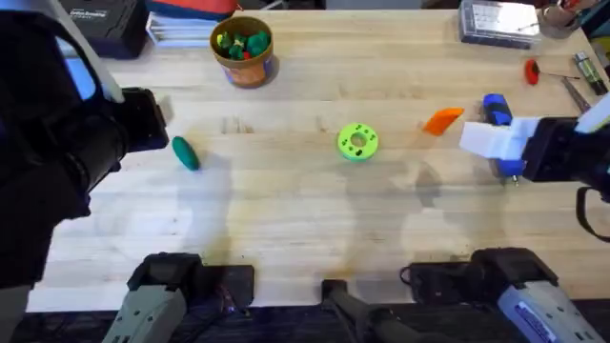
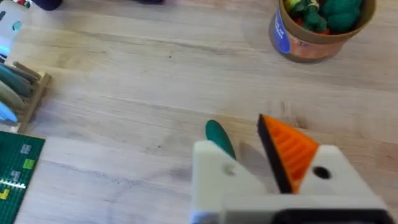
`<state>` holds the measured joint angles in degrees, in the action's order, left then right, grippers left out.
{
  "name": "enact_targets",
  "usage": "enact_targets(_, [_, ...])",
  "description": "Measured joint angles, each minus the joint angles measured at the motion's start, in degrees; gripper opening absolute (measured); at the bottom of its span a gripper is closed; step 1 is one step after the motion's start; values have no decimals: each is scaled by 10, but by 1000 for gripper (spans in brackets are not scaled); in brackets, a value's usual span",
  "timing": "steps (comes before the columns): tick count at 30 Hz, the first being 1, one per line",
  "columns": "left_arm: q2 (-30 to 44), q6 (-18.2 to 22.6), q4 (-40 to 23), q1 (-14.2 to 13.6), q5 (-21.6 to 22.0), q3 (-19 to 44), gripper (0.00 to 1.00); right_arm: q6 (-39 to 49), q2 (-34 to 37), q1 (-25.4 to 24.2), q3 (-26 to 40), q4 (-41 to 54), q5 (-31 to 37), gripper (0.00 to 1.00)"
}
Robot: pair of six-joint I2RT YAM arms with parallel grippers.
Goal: Pick up the gripper from the table and insert it into the empty holder that is missing its gripper. Then pick up a screw, insert it into the mounting hole, and use the screwdriver to tighten it. Finally, clean up the table by picking up the vegetable and placing it into the bucket.
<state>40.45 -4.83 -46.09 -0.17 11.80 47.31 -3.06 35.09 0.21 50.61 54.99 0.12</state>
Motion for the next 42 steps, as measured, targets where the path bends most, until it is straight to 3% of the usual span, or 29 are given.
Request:
enact_targets(4, [0, -1, 6, 0, -4, 0, 817, 0, 0, 0, 0, 10, 0, 994])
enact_targets(5, [0, -4, 12, 0, -12, 0, 940, 0, 0, 0, 0, 10, 0, 994])
enact_targets(6, [0, 1, 22, 0, -29, 0, 974, 0, 0, 0, 0, 10, 0, 994])
enact_targets(9, [0, 26, 56, 0, -107, 0, 985, 0, 0, 0, 0, 10, 0, 994])
enact_targets(14, [0, 50, 153, 0, -285, 0, 985, 0, 0, 0, 0, 10, 0, 994])
enact_targets(19, [0, 59, 185, 0, -376, 0, 985, 0, 0, 0, 0, 10, 0, 994])
enact_targets(24, [1, 60, 119, 0, -406, 0, 985, 0, 0, 0, 0, 10, 0, 994])
enact_targets(32, [-2, 60, 121, -7, -416, -3, 985, 0, 0, 0, 0, 10, 0, 994])
enact_targets(38, [-134, 60, 147, -11, -418, -82, 985, 0, 0, 0, 0, 10, 0, 994])
enact_targets(42, [-255, 61, 216, -11, -423, -174, 985, 0, 0, 0, 0, 10, 0, 994])
